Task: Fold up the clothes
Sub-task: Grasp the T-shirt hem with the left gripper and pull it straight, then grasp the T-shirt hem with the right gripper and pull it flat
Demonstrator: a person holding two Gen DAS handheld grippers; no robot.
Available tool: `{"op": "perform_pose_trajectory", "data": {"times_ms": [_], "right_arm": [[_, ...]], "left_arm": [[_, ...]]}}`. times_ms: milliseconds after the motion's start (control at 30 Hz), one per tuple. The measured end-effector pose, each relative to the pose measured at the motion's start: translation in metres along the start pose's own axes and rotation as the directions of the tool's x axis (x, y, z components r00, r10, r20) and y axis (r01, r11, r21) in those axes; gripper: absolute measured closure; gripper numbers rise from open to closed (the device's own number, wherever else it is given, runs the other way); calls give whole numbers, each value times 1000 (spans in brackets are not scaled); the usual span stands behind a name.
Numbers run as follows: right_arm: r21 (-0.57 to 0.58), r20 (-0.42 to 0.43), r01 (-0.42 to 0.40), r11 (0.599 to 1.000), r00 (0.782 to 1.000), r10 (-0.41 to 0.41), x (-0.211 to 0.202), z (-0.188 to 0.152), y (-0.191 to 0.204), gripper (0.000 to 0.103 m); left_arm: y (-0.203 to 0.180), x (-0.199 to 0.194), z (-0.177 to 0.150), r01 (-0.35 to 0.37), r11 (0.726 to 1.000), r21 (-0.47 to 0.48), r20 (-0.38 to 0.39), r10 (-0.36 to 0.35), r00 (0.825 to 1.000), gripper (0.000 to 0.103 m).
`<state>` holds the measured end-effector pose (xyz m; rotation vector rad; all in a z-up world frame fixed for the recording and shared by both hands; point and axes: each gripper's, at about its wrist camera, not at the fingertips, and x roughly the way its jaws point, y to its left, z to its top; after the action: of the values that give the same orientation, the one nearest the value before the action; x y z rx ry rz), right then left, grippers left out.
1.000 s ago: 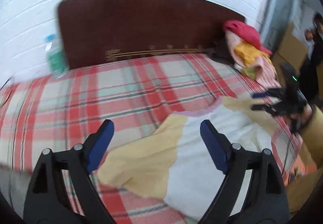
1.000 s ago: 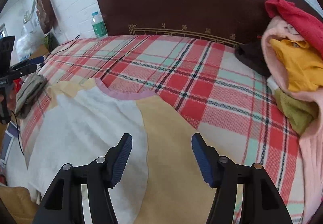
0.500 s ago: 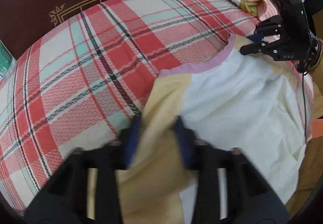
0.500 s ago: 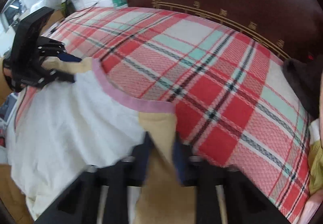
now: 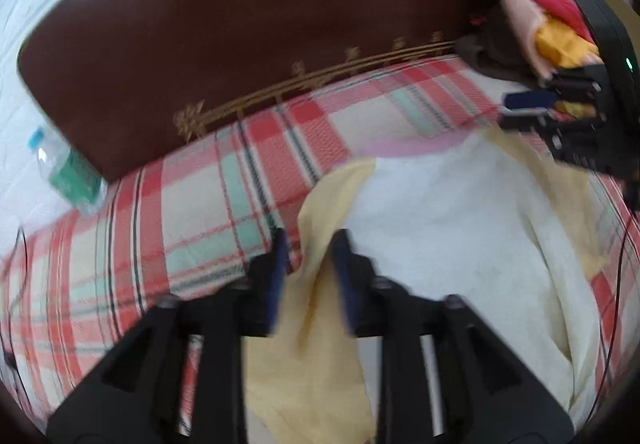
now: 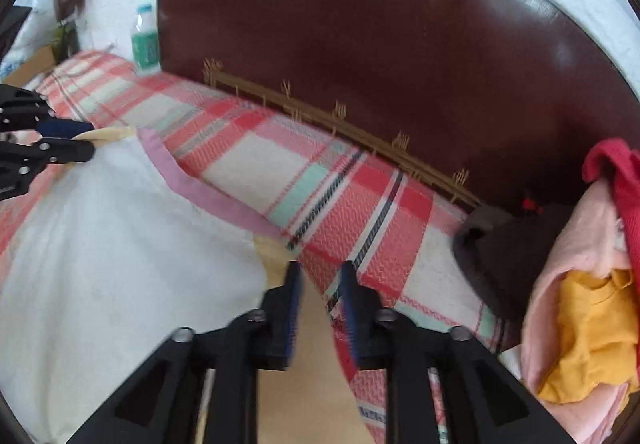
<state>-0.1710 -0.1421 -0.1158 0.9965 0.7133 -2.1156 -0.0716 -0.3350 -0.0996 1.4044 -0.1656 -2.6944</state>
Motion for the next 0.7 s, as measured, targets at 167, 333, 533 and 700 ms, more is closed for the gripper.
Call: {"op": "perform_pose_trajectory", "data": {"times_ms": [167, 333, 533, 700], "right_arm": [[80, 44, -132, 988, 991, 129, -35, -33, -12, 55], [117, 116, -365, 924, 929, 352, -115, -97, 9, 32], [118, 49, -435, 893, 900, 432, -142, -176, 98, 32], [141, 42, -450, 882, 893, 449, -145, -199, 162, 32]], "left_arm": [[26, -41, -49, 58, 984, -170, 86, -44, 995, 45], [31, -96, -131, 272, 938, -216, 113, -252, 961, 19], [-7, -100, -213, 383, 882, -275, 11, -396, 918, 19], [-36, -100, -237, 480, 834, -271, 46, -487, 872, 19]]}}
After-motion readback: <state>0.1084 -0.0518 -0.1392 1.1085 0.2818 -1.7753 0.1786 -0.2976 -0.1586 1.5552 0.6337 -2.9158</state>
